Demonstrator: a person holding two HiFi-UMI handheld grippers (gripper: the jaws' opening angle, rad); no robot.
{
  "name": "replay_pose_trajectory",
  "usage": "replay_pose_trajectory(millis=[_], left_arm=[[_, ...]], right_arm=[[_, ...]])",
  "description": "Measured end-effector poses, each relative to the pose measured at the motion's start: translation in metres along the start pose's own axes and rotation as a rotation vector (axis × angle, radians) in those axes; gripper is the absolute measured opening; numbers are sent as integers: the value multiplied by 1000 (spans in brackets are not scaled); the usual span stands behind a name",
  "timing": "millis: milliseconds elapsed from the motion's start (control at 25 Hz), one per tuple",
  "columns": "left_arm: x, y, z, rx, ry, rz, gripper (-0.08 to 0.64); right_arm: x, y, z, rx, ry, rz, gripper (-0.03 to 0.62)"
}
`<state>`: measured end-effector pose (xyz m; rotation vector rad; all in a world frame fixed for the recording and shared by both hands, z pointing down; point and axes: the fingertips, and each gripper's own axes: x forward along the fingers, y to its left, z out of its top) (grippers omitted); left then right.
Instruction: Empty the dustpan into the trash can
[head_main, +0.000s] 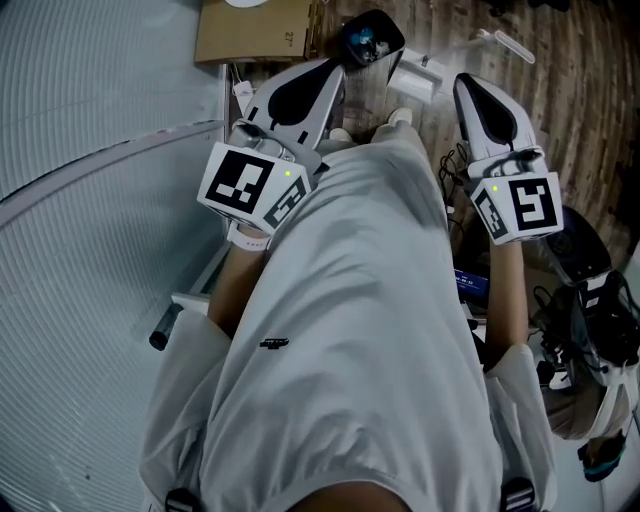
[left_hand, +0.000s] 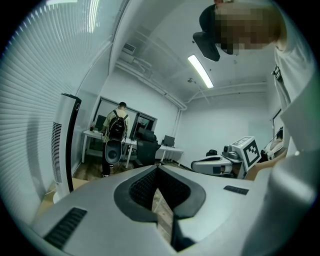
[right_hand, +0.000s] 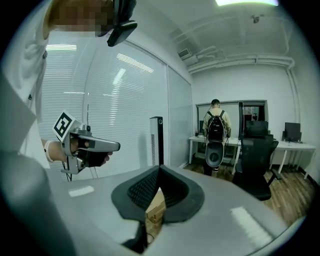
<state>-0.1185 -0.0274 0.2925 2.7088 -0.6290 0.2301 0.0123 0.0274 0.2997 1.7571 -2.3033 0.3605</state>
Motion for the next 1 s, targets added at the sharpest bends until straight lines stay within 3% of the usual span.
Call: replay_pose_trajectory(millis=[1000], left_arm=[[1, -8, 1, -15, 12, -12, 8]], right_arm=[[-6, 8, 1, 21, 19, -2, 12]])
